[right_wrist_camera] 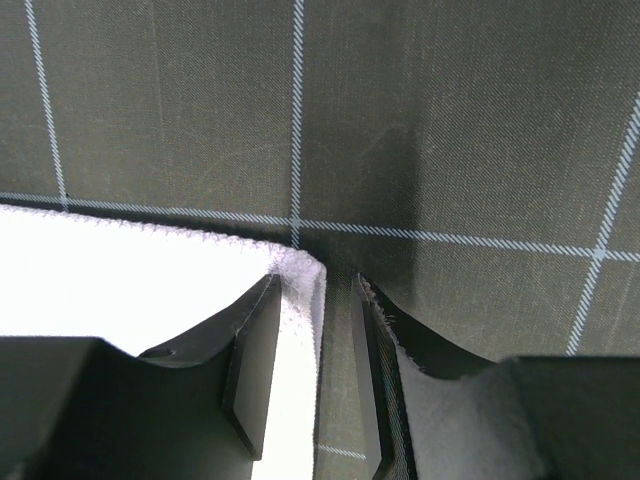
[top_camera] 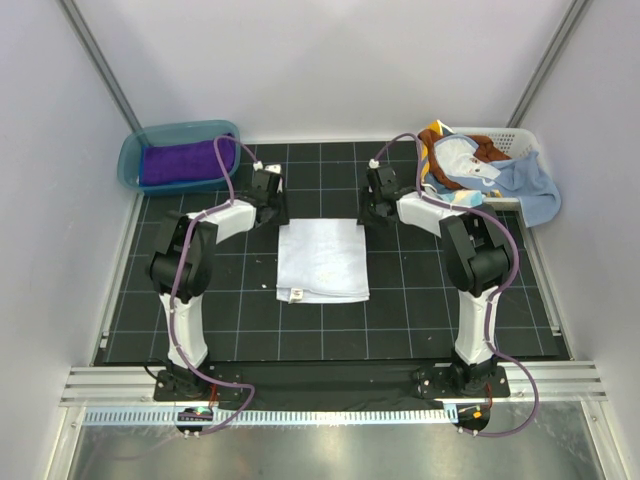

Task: Fold and stack the towels
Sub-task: Fold the towel

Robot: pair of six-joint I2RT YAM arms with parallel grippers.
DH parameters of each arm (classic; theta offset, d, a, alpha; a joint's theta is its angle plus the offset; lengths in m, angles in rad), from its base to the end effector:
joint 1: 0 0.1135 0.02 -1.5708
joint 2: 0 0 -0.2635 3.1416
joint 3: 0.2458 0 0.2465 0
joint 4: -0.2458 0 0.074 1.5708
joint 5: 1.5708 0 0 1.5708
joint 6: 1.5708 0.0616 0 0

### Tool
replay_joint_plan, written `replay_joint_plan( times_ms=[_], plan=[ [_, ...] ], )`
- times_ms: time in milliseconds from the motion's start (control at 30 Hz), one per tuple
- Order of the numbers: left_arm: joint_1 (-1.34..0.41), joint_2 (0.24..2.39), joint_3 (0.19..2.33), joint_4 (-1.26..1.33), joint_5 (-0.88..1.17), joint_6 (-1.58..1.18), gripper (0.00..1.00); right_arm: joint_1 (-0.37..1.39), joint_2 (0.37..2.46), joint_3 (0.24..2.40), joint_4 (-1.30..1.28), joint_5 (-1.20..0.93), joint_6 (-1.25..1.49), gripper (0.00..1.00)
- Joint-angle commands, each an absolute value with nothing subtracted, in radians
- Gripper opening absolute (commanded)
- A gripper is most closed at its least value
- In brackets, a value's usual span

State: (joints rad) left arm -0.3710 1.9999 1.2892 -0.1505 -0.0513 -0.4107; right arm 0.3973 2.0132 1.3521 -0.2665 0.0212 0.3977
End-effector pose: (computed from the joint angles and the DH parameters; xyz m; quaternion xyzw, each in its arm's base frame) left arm 0.4096 -0.1560 0.1398 -0.0275 0.9370 -0.1101 0.3303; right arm 0.4059 0.1689 0.1437 0.0035 0.9487 0.1131 0.2953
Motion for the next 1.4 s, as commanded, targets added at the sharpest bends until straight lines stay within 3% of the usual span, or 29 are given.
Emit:
replay_joint_plan(
  times_ms=[0, 200, 333, 467, 733, 1033, 1367],
  plan=[
    [-0.370, 2.020, 1.244, -0.192, -0.023, -0.414, 0.32, 0.406, 2.031, 1.381, -0.244, 0.012, 0.393, 0.41],
    [-0.370, 2.019, 1.239, -0.192, -0.017, -0.420, 0.24, 0.410, 2.045, 1.382, -0.238, 0.014, 0.397, 0.38],
    [-0.370, 2.017, 1.239, -0.178, -0.003, -0.436, 0.08, 0.408, 2.051, 1.382, -0.227, 0.014, 0.399, 0.32],
    [-0.370, 2.029, 1.241, -0.141, 0.034, -0.463, 0.01, 0.410, 2.057, 1.391, -0.218, -0.020, 0.397, 0.25],
    [-0.370, 2.014, 1.276, -0.009, 0.031, -0.531, 0.00, 0.388, 2.063, 1.439, -0.204, -0.005, 0.394, 0.07],
    [-0.357, 2.005, 1.405, 0.031, -0.029, -0.502, 0.00, 0.344, 2.017, 1.497, -0.150, 0.032, 0.367, 0.05],
    [-0.347, 1.954, 1.336, 0.075, -0.003, -0.472, 0.00, 0.336, 1.918, 1.364, -0.012, 0.038, 0.371, 0.04]
  ],
)
